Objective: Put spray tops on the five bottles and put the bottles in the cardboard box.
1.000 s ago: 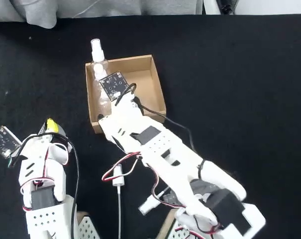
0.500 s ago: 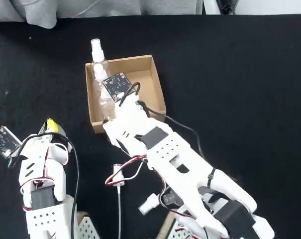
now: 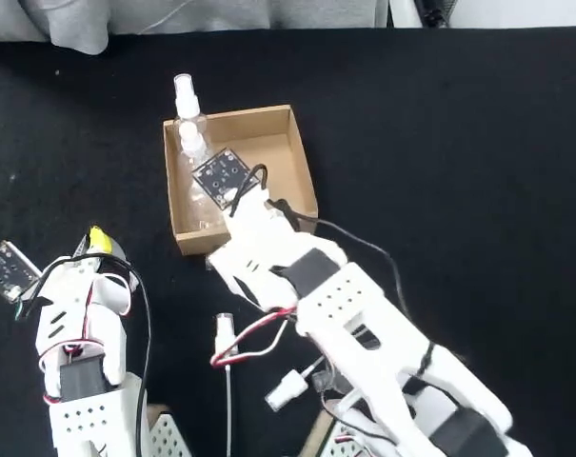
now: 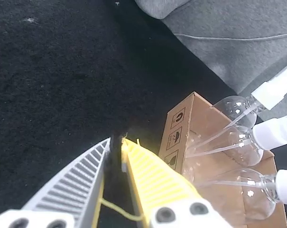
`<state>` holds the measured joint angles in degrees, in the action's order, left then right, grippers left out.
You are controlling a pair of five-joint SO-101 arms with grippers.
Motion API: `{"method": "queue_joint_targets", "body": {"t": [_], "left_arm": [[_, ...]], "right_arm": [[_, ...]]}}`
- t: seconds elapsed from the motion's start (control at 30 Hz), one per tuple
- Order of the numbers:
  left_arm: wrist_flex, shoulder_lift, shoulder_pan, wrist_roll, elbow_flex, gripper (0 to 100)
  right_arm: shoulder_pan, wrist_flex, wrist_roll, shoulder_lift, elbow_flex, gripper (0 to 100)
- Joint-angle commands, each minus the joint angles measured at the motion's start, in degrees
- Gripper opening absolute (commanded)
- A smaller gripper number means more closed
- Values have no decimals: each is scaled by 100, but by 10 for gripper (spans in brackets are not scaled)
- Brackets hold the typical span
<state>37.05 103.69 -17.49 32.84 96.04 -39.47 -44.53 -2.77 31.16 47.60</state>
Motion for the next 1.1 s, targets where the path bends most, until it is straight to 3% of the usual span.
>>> {"method": "queue_joint_targets", "body": {"t": [0.0, 0.17, 0.33, 0.53, 0.73, 1.07], "left_arm": [[-141, 62, -48, -44, 136, 30], [-141, 62, -48, -44, 136, 30], [-141, 62, -48, -44, 136, 30], [-141, 62, -48, -44, 136, 30], [-141, 62, -48, -44, 136, 30], [-132, 62, -48, -44, 136, 30]], "right_arm": [[-141, -404, -211, 532, -303, 378], [-123, -1389, -246, 664, -813, 377], [-132, -2382, -826, 664, -1349, 377], [-132, -2804, -941, 681, -1499, 377], [-97, -3077, -1846, 699, -1516, 377], [-97, -4905, -2637, 699, -2132, 378]]}}
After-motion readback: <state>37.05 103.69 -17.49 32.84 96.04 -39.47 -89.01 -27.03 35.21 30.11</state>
